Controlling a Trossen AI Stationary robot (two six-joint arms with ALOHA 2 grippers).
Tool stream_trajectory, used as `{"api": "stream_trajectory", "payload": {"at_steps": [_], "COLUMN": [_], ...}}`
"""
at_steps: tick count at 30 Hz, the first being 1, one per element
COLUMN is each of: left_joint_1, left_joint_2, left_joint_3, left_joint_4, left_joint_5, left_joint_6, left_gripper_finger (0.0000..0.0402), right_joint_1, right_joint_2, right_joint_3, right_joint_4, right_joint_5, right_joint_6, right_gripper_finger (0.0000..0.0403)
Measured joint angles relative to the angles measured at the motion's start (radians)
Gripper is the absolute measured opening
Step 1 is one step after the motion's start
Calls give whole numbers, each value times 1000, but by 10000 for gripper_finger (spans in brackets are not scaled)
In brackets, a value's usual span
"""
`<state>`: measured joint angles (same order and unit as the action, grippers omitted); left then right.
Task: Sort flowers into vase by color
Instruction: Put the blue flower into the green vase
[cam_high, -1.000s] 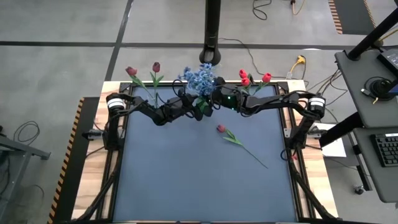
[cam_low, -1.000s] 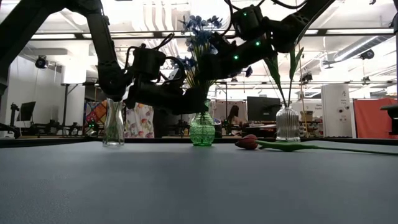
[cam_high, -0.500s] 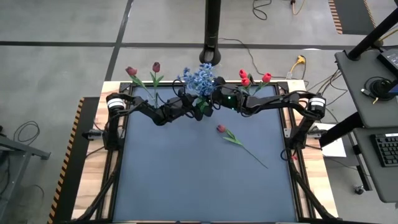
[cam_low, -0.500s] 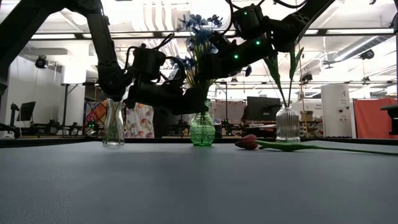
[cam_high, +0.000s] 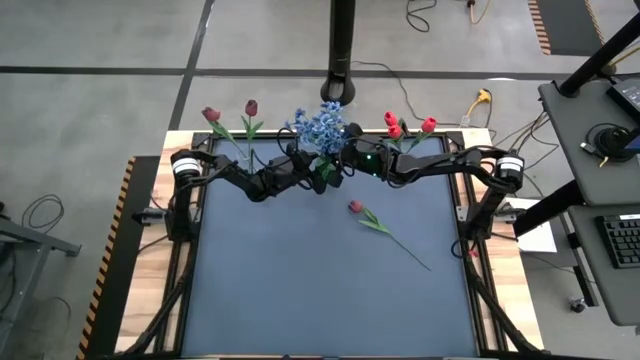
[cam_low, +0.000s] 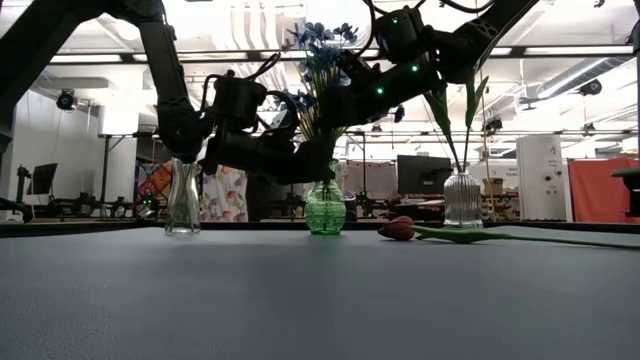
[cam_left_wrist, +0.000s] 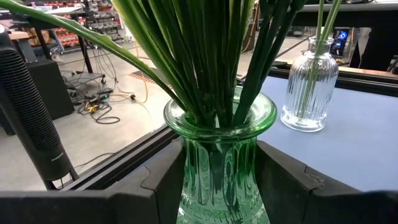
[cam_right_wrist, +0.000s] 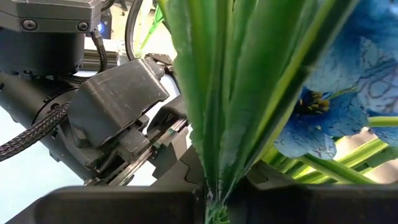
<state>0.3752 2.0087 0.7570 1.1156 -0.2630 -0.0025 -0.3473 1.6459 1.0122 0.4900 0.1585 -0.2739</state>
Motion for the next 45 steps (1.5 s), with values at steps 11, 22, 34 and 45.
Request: {"api": "stream_trajectory", "payload": {"at_steps": [11,22,34,45], "left_joint_1": [0,0,0,0], "left_joint_2": [0,0,0,0], "left_joint_3": [0,0,0,0], "left_joint_4": [0,0,0,3], "left_joint_5": [0,0,-1,-6], "left_joint_6": [0,1,1,0], "left_gripper_finger": [162,162,162,164], "right_joint_1": [0,0,42,62], "right_joint_2": [0,0,-93,-222], "right_joint_3": [0,-1,-2,-2], "right_joint_4": [0,-21,-120,-242], "right_joint_5": [1,2,0,0], "right_joint_6": [13,36,91,144], "right_gripper_finger": [23,86,180,185]}}
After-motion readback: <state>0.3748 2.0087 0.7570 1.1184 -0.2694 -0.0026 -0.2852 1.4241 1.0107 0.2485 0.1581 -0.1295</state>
